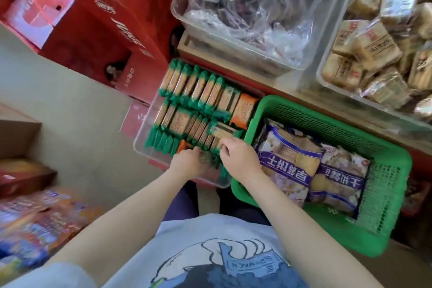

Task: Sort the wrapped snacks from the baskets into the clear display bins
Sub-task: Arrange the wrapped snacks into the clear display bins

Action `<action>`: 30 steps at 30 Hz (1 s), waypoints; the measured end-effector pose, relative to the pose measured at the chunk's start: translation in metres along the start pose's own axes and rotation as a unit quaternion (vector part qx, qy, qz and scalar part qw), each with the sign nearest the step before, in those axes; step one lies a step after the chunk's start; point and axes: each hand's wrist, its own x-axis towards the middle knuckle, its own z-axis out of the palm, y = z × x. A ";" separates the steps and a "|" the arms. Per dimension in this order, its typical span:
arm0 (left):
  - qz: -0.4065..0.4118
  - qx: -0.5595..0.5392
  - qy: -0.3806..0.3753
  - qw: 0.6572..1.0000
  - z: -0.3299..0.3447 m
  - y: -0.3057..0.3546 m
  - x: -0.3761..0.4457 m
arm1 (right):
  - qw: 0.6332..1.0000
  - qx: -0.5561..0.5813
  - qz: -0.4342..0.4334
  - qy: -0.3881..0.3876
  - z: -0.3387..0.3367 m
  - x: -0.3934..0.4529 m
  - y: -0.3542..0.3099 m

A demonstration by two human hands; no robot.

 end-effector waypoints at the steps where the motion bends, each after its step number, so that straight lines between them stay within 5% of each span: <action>1: -0.003 0.004 0.015 1.000 0.006 0.002 0.002 | 1.000 0.003 -0.002 0.005 0.003 -0.002 0.001; 10: -0.012 -0.196 0.050 0.979 -0.040 -0.003 -0.012 | 0.995 0.087 0.045 0.037 -0.025 -0.016 0.011; 15: 0.086 -0.312 0.051 0.945 -0.107 0.003 -0.047 | 0.973 0.205 0.086 0.065 -0.060 -0.017 0.009; 20: 0.203 -0.356 0.073 0.910 -0.155 0.070 -0.083 | 0.960 0.272 0.024 0.060 -0.106 -0.031 -0.004; 27: 0.327 -0.346 0.061 0.878 -0.161 0.184 -0.103 | 0.934 0.281 0.024 0.221 -0.163 -0.081 0.040; 30: 0.359 -0.306 0.137 0.871 -0.151 0.229 -0.102 | 0.909 0.312 0.061 0.270 -0.185 -0.101 0.065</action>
